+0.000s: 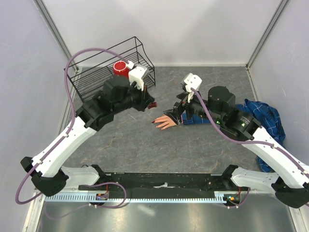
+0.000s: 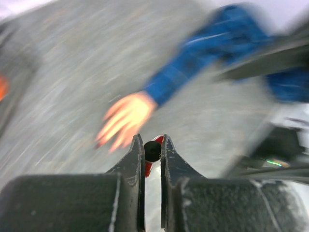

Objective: Paint the nails

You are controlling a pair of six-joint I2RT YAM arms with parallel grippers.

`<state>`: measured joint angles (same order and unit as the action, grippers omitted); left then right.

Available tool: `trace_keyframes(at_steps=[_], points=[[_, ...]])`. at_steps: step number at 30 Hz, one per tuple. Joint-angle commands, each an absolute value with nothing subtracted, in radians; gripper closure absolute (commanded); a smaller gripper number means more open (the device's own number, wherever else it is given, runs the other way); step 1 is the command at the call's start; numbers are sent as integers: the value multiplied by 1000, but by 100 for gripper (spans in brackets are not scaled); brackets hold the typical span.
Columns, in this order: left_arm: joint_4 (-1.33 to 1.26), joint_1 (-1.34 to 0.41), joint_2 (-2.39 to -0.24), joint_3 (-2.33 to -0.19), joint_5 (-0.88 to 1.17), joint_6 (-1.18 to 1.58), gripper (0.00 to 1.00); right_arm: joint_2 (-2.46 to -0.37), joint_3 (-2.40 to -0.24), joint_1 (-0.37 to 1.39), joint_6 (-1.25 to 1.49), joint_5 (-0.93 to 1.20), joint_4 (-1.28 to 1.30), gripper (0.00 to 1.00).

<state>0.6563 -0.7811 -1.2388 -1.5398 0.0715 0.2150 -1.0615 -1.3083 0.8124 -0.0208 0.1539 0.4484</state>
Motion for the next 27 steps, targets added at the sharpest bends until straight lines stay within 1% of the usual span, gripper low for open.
trace_keyframes(at_steps=[1, 3, 6, 8, 9, 12, 14, 19, 23, 27], points=[[504, -779, -1155, -1274, -336, 254, 98, -1046, -1255, 811, 47, 35, 416, 3], [427, -778, -1122, -1172, -418, 314, 98, -1025, -1220, 810, 69, 34, 396, 3], [292, -776, -1080, -941, -497, 416, 98, -991, -1171, 811, 89, 34, 380, 3], [178, -778, -1063, -855, -529, 471, 98, -971, -1140, 811, 98, 31, 380, 3], [146, -776, -1048, -775, -587, 494, 98, -963, -1131, 811, 104, 29, 379, 3], [55, -778, -1046, -675, -666, 558, 98, -940, -1097, 811, 121, 26, 380, 3], [48, -779, -1065, -654, -740, 615, 98, -927, -1074, 811, 127, 26, 380, 2], [54, -778, -1110, -623, -850, 748, 98, -908, -1034, 810, 135, 18, 380, 2], [32, -778, -1179, -614, -888, 799, 98, -913, -1025, 811, 144, 28, 380, 3], [67, -778, -1241, -632, -897, 862, 98, -910, -1020, 811, 144, 31, 380, 2]])
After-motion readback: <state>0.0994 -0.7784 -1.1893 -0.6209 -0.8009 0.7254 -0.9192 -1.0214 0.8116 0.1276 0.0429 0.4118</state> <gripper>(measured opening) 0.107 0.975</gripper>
